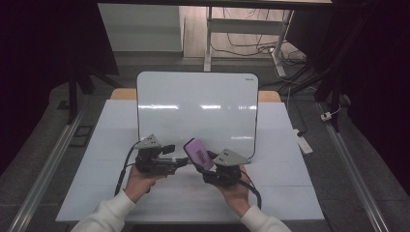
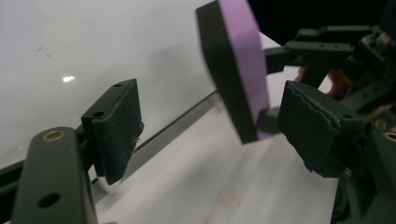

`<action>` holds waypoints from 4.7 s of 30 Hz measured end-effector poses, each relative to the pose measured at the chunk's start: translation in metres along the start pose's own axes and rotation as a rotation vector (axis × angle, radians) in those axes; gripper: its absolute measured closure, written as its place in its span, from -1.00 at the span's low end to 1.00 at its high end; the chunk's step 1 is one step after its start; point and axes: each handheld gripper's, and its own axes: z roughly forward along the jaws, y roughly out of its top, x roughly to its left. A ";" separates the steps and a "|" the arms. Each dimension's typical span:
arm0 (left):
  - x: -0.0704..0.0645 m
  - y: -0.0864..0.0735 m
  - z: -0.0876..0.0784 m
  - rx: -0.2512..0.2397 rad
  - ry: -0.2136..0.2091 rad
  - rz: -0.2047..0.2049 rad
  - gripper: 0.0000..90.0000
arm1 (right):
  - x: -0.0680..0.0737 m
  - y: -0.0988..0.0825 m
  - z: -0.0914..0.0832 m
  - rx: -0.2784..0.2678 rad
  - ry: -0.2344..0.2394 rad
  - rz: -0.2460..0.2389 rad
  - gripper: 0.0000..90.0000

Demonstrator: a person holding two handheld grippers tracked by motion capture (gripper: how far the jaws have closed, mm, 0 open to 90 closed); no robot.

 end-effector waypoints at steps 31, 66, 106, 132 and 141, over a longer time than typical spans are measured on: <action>0.000 0.014 -0.009 -0.043 -0.031 -0.013 0.38 | -0.001 0.000 -0.009 -0.044 0.022 0.016 -0.28; 0.034 0.031 -0.074 -0.075 0.107 -0.040 0.38 | -0.099 -0.067 -0.098 0.076 -0.251 0.081 -0.28; 0.086 0.102 -0.087 -0.152 0.309 -0.085 0.37 | -0.101 -0.071 -0.094 0.101 -0.285 0.069 -0.28; 0.091 0.131 -0.052 -0.190 0.374 -0.079 0.37 | -0.101 -0.071 -0.093 0.098 -0.289 0.065 -0.29; 0.094 0.129 -0.048 -0.186 0.409 -0.076 0.38 | -0.101 -0.071 -0.093 0.095 -0.290 0.064 -0.29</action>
